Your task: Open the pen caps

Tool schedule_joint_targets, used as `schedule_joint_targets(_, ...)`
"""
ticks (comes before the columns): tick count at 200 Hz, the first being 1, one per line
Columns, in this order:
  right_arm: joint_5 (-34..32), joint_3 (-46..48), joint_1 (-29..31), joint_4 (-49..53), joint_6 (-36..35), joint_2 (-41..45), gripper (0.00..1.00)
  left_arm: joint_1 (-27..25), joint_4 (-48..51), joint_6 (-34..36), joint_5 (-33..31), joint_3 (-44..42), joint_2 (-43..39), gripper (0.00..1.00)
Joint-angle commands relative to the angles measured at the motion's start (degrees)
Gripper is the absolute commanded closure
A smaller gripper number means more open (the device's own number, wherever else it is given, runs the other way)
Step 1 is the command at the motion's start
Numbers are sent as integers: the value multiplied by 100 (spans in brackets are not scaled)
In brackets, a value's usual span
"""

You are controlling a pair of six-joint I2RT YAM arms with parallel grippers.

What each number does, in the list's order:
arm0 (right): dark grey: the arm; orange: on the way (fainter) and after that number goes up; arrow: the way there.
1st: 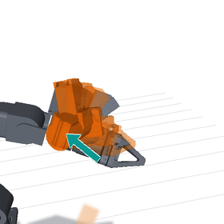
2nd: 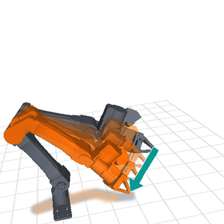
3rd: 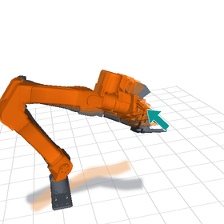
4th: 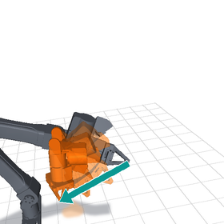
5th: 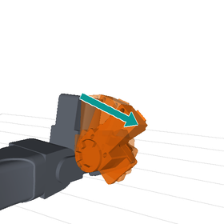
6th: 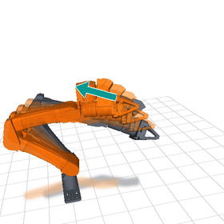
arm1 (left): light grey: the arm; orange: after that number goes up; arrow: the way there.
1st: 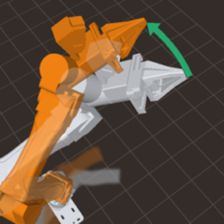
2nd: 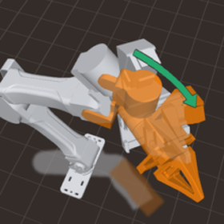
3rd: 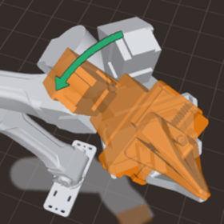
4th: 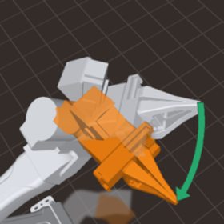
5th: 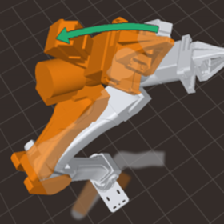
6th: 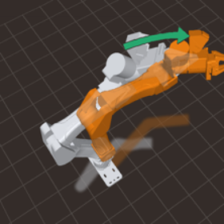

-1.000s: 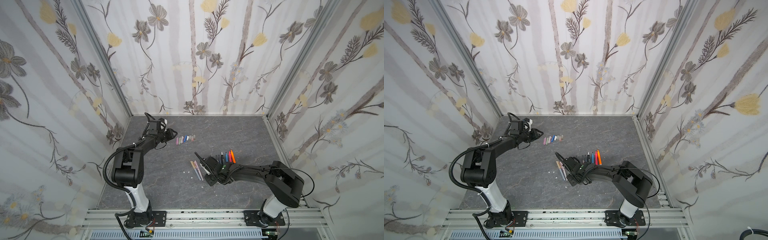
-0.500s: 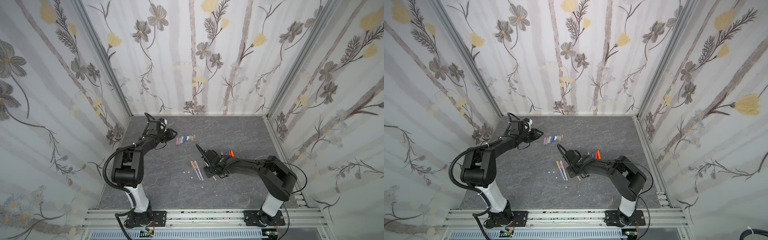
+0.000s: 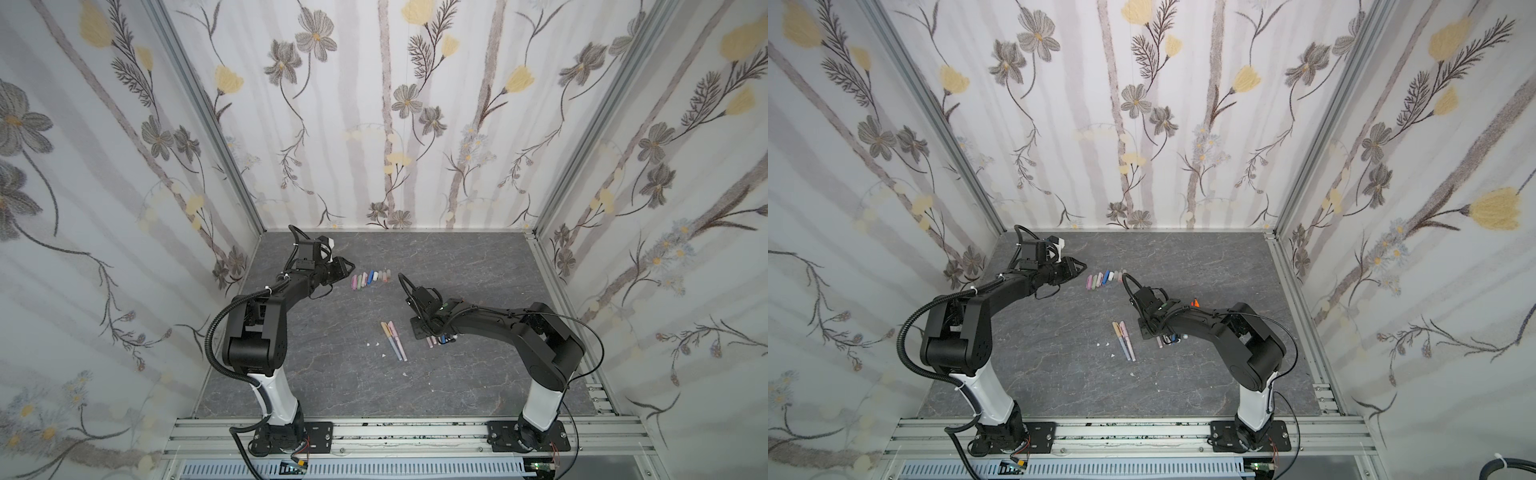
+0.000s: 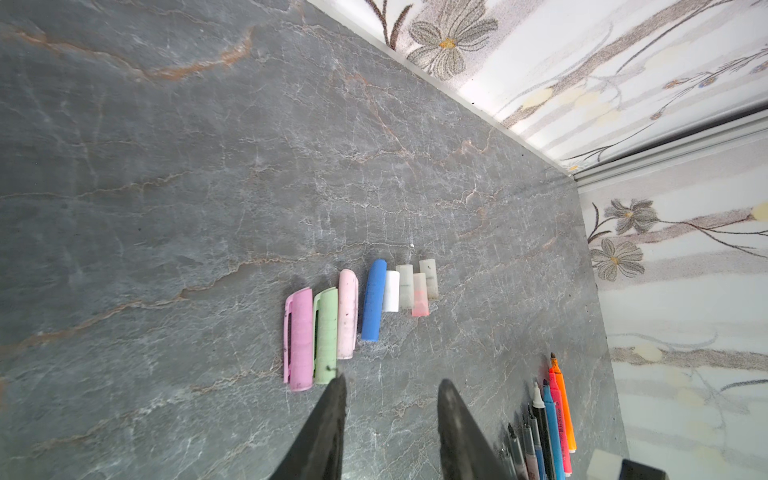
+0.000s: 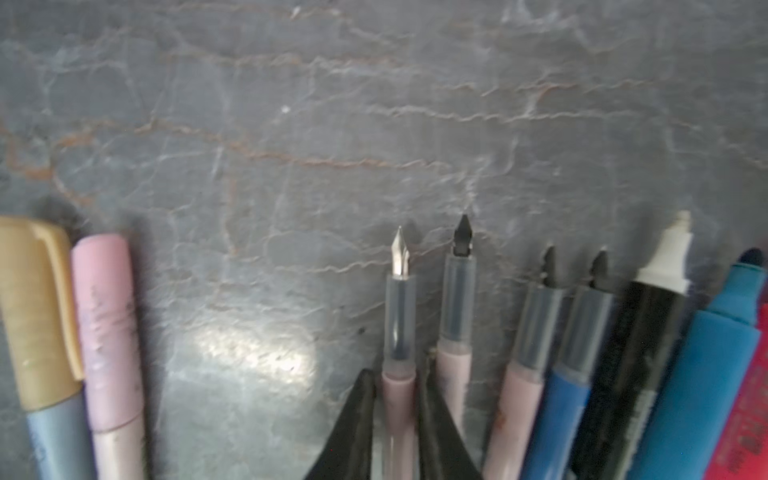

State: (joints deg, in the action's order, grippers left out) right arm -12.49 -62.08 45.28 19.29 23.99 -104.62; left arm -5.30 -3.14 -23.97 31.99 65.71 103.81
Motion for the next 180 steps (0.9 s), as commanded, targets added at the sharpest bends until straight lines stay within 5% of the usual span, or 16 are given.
schedule_joint_targets(1, -264, -39, 16, 31, 132, 199, 73, 3, -29, 42, 79, -7, -24, 64)
schedule_joint_targets(57, 45, 184, 312, -309, 91, 880, 66, 2, -55, 24, 88, -37, -62, 64)
schedule_joint_targets(85, 535, 129, 551, -421, 309, 737, 68, 3, -73, 11, 80, -48, -88, 64)
schedule_joint_targets(180, 667, 32, 1016, -513, 559, 219, 67, 2, -255, -125, 150, -351, -422, 63)
